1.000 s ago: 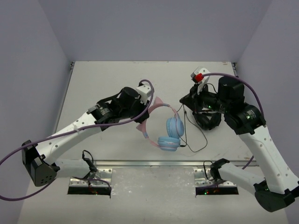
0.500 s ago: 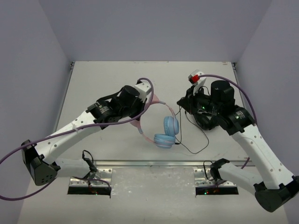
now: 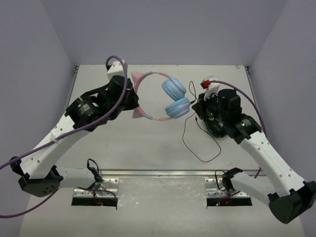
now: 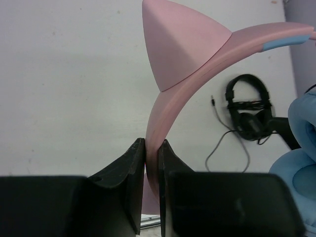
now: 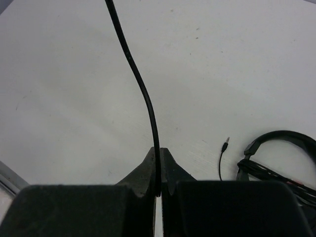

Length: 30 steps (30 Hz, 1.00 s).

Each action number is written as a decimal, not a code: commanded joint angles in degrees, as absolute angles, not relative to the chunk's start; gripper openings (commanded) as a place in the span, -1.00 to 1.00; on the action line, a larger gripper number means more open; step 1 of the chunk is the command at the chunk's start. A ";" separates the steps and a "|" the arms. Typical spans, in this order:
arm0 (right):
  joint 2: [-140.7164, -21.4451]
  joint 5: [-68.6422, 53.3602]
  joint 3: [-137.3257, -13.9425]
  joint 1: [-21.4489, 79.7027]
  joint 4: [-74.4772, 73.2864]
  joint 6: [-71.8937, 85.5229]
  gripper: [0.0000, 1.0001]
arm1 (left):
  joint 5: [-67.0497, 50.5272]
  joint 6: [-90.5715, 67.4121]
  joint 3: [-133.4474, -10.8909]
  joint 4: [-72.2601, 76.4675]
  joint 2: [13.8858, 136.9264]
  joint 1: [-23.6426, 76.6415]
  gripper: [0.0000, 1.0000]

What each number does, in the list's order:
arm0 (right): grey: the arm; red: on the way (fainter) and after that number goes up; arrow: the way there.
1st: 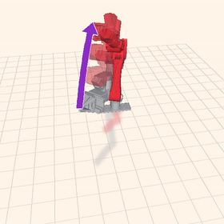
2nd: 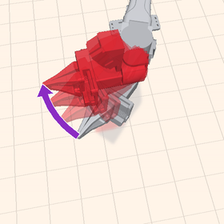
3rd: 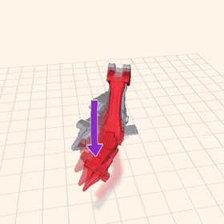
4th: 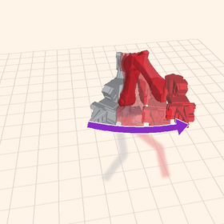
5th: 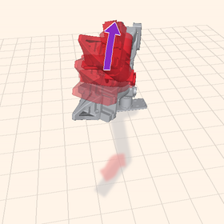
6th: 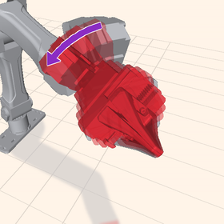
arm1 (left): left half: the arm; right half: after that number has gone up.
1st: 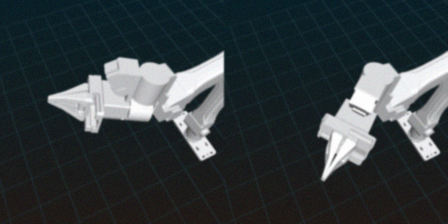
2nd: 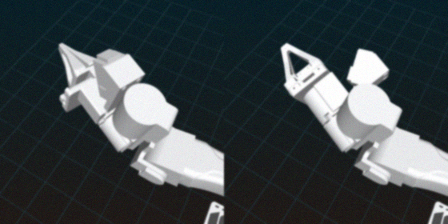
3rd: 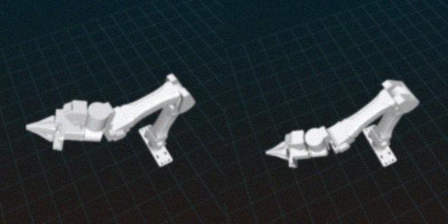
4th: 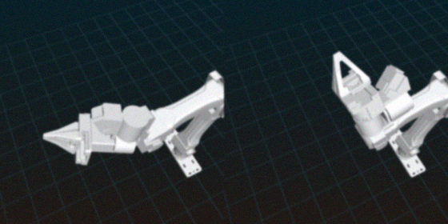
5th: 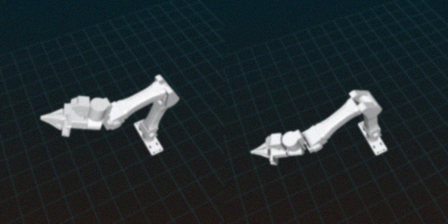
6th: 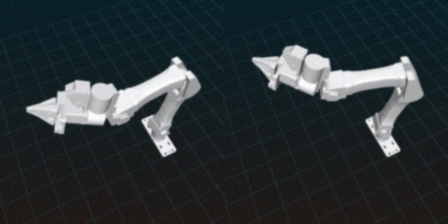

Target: Wrap the headphones

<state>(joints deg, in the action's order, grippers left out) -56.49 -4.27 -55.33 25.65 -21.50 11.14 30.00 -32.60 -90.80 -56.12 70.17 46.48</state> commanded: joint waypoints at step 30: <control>-86.56 -24.00 -57.48 37.52 27.42 43.86 -0.39 | 36.29 -66.97 -104.67 -52.20 61.61 46.85 -0.99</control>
<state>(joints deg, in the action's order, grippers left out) -85.14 -24.18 -54.13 35.75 20.40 42.57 33.93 -63.64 -100.79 -58.22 60.27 46.48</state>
